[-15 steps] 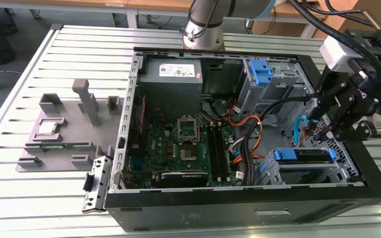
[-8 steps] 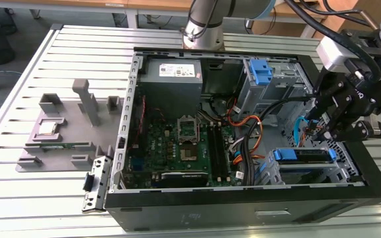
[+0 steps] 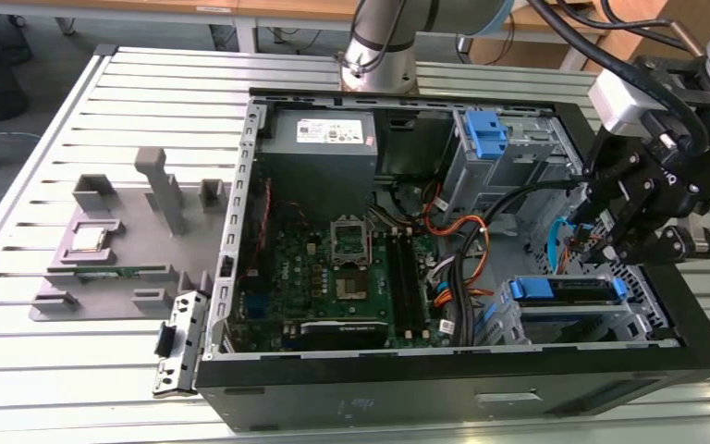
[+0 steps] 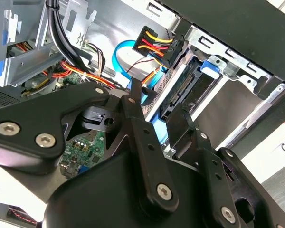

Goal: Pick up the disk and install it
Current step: 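Insert the first disk wire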

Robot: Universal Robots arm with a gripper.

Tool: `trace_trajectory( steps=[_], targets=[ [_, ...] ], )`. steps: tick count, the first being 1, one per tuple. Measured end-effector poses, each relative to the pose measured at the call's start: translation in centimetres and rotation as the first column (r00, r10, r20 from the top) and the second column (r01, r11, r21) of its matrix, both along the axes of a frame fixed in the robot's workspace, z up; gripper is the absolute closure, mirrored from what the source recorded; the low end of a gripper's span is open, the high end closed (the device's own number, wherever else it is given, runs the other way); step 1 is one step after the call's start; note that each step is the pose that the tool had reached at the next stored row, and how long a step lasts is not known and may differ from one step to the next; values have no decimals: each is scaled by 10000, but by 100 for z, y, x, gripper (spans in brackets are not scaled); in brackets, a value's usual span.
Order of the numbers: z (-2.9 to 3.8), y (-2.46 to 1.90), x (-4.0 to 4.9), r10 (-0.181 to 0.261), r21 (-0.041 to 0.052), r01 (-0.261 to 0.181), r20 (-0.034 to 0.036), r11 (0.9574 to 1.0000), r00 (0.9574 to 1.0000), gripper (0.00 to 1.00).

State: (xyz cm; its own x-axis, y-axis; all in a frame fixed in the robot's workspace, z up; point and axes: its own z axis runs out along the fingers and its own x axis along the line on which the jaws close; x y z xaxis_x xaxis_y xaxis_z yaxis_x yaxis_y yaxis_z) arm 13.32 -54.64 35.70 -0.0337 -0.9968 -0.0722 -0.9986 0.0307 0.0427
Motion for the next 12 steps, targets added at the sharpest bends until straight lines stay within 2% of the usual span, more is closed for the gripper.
trace_trajectory(
  steps=[4,5,6,7,9,10,11,12],
  targets=[
    [-1,0,0,0,0,0,0,10000,10000,53],
    [-1,0,0,1,1,-1,0,10000,10000,59],
    [-1,0,0,0,0,0,0,10000,10000,59],
    [-1,0,0,0,0,0,0,10000,10000,66],
    [-2,0,0,0,0,0,0,10000,10000,66],
    [-2,0,0,0,0,0,0,10000,10000,67],
    [-2,0,0,0,0,0,0,10000,10000,74],
    [-2,0,0,0,1,0,0,10000,10000,74]
  ],
)
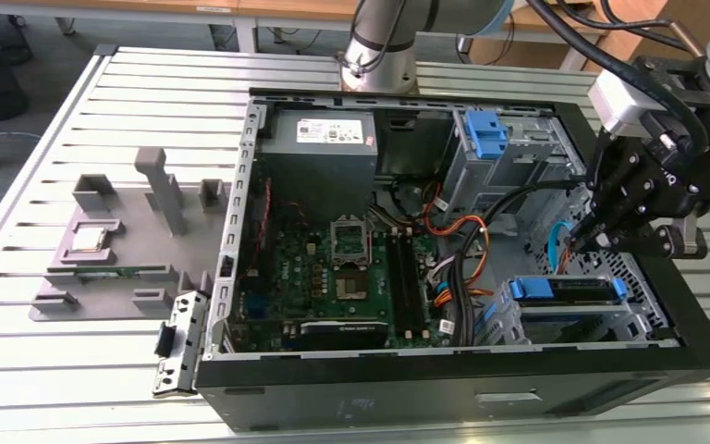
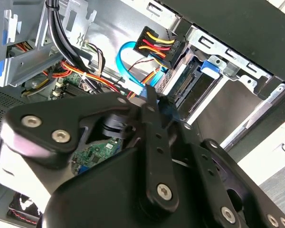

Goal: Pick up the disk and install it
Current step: 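Insert the first disk wire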

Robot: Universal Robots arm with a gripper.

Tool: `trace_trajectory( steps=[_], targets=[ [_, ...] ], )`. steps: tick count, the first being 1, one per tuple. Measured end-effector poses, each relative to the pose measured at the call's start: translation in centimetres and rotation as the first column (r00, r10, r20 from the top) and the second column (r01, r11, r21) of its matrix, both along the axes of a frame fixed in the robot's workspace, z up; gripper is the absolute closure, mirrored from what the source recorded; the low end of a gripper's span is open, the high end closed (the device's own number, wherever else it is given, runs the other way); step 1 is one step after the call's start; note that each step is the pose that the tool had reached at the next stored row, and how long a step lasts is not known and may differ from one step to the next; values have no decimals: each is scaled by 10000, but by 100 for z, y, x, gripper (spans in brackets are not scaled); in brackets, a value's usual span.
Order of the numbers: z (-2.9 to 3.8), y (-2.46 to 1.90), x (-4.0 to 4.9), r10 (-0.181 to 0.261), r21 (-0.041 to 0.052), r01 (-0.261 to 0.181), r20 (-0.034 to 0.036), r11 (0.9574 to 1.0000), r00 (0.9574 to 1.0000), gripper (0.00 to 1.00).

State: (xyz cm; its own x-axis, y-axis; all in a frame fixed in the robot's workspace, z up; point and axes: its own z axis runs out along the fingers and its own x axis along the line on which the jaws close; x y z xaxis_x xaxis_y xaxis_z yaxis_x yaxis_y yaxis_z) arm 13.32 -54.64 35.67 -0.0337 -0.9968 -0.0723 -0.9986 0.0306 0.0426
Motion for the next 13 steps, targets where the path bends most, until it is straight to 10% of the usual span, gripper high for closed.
trace_trajectory(
  steps=[13],
  targets=[
    [-4,-12,0,0,4,0,0,10000,10000,84]
  ],
)
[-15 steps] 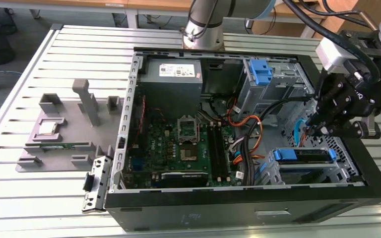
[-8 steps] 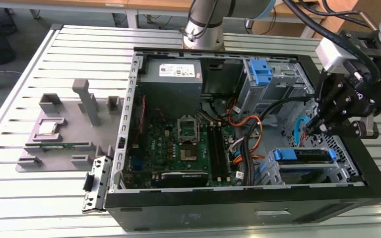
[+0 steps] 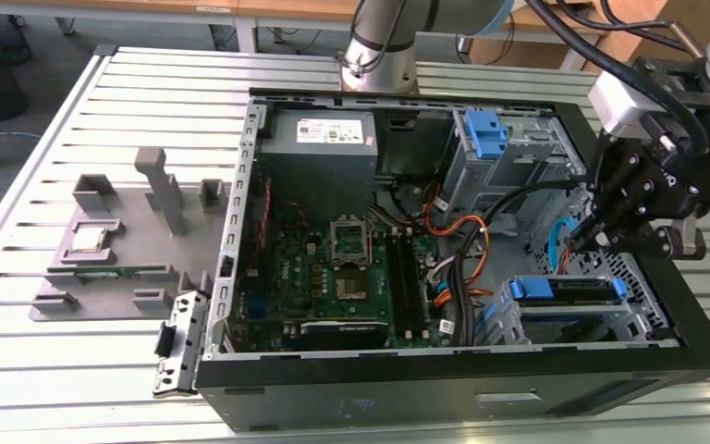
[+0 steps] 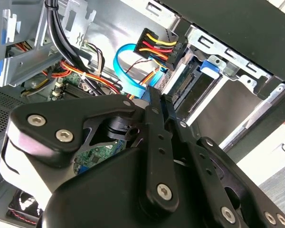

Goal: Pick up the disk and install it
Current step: 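Insert the first disk wire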

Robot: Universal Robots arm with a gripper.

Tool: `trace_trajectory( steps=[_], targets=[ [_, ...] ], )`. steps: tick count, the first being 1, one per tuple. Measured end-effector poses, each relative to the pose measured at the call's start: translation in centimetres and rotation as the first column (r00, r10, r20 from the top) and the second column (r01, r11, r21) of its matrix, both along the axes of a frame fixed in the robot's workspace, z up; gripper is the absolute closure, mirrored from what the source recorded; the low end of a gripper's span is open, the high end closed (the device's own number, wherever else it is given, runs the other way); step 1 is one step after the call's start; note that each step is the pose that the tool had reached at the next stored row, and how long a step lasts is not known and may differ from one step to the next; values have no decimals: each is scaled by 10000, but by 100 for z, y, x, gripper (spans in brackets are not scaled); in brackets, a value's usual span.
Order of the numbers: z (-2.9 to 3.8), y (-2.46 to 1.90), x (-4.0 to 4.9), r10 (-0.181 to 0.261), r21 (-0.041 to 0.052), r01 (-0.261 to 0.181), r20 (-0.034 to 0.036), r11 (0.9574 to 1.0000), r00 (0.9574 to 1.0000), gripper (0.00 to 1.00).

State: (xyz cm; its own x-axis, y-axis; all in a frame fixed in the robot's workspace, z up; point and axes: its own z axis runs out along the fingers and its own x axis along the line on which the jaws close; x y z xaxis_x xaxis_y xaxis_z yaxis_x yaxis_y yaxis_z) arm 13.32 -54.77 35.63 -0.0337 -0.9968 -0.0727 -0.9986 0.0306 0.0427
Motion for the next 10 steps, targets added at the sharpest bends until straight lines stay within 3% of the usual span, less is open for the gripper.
trace_trajectory(
  steps=[6,10],
  targets=[
    [-3,-121,-2,-1,-4,1,65,10000,10000,84],
    [-17,-188,-18,-1,-4,1,262,10000,9997,84]
  ],
)
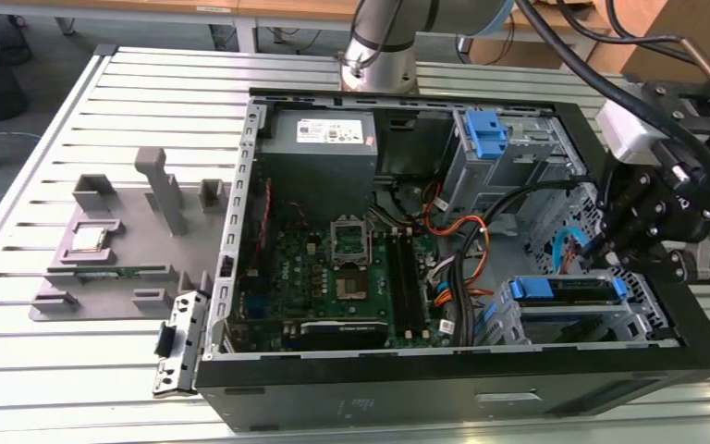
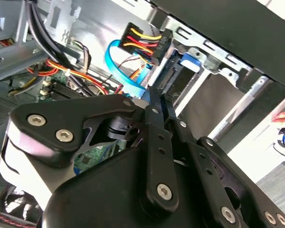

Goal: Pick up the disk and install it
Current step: 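Insert the first disk wire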

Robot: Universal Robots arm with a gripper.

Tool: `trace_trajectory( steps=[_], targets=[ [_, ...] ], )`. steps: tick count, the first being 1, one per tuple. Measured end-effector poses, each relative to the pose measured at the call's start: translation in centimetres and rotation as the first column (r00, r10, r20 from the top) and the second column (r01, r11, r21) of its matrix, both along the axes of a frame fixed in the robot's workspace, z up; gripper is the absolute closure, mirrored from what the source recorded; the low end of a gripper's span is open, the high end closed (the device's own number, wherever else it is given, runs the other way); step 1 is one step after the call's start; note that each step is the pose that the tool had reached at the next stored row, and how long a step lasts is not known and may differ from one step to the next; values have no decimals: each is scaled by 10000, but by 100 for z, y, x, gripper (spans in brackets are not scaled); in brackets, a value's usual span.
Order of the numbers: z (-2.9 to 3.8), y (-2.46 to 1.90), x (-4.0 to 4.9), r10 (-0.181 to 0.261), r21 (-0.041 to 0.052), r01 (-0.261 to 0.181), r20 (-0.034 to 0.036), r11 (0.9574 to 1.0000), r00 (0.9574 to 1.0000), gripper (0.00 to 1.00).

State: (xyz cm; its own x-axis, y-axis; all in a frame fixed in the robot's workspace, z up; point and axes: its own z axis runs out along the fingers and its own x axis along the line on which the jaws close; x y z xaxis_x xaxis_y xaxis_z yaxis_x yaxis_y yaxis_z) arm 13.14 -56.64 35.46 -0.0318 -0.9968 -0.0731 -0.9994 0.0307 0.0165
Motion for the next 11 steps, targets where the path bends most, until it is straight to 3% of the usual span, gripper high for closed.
trace_trajectory(
  steps=[6,11],
  targets=[
    [-38,-64,-76,0,4,-1,270,10000,9996,84],
    [-77,-66,-89,21,0,-21,425,10000,9991,84]
  ],
)
